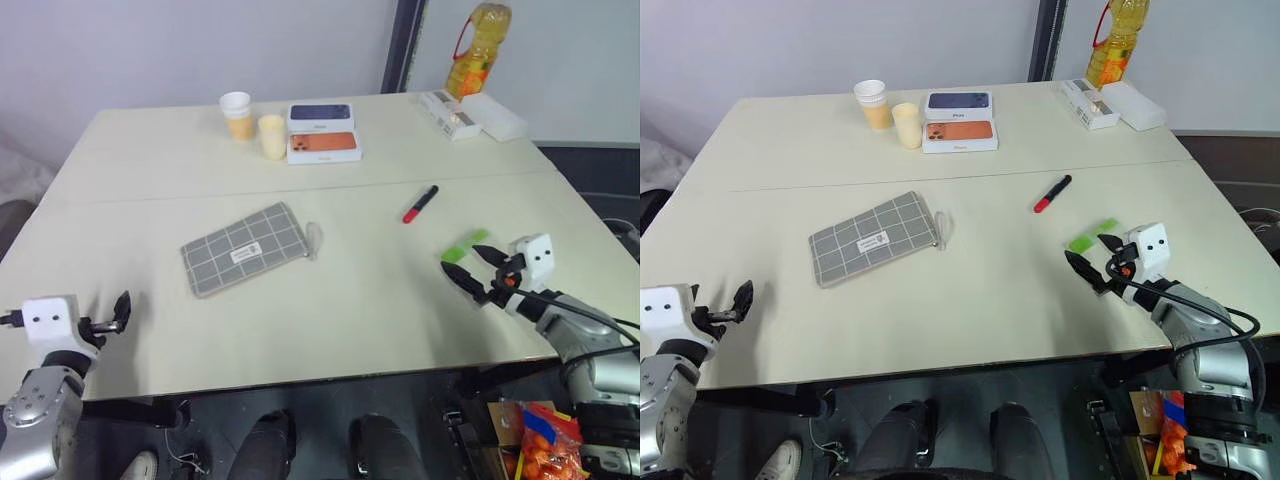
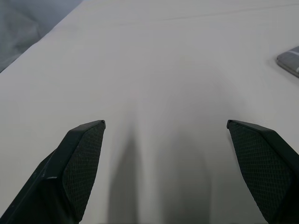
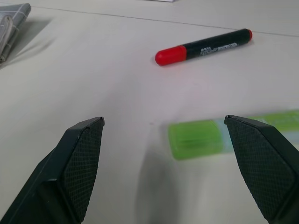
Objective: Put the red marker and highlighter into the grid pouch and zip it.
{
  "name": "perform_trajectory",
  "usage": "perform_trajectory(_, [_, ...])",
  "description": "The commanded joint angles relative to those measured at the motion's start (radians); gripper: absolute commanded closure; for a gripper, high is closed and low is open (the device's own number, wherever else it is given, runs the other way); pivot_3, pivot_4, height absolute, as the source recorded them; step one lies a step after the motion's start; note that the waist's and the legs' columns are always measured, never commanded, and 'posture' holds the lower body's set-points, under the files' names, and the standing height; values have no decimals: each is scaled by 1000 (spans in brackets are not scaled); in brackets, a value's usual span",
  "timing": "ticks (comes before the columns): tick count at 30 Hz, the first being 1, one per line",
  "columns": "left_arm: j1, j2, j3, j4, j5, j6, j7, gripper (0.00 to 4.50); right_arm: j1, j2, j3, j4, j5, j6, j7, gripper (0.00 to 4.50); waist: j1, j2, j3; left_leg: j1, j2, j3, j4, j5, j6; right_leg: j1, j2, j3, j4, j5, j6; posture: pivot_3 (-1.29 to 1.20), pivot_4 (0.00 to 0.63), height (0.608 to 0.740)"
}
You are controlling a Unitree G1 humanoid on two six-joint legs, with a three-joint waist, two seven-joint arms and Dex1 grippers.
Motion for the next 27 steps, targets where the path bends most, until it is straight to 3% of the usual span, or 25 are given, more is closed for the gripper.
perform_trajectory(1, [3,12,23,-41,5,-2,9,5,-15,3,-5,-9,5,-21,4,199,2,0,0,0,0,0,0,0,0,0,0,0,0,0,0,0,150,740])
perform_trajectory(11, [-35,0,10,-38,1,1,26,5,-55,17,41,-134,66,71,20,199,-3,0,0,0,0,0,0,0,0,0,0,0,0,0,0,0,150,740])
perform_trajectory(15, [-42,-14,-8,-55,1,-14,17,5,-105,29,124,-197,61,130,13,199,-4,0,0,0,0,0,0,0,0,0,0,0,0,0,0,0,150,740])
perform_trajectory(20, [-16,-42,-23,-74,-1,-46,-13,5,-213,127,260,-250,43,163,-16,199,-3,0,0,-1,0,0,-1,0,0,-1,0,0,-1,0,0,0,150,740])
perform_trajectory(23, [-30,-34,-35,-62,2,-53,-29,0,-272,198,352,-210,-33,160,-80,1095,1,0,0,-1,0,0,0,0,0,-1,0,0,-1,0,0,0,150,740])
perform_trajectory(27, [-42,-12,-57,-48,26,-71,-55,0,-347,305,444,-128,-124,145,-158,3100,-3,-1,-1,-1,0,0,0,0,0,-2,0,0,-1,0,0,0,150,740])
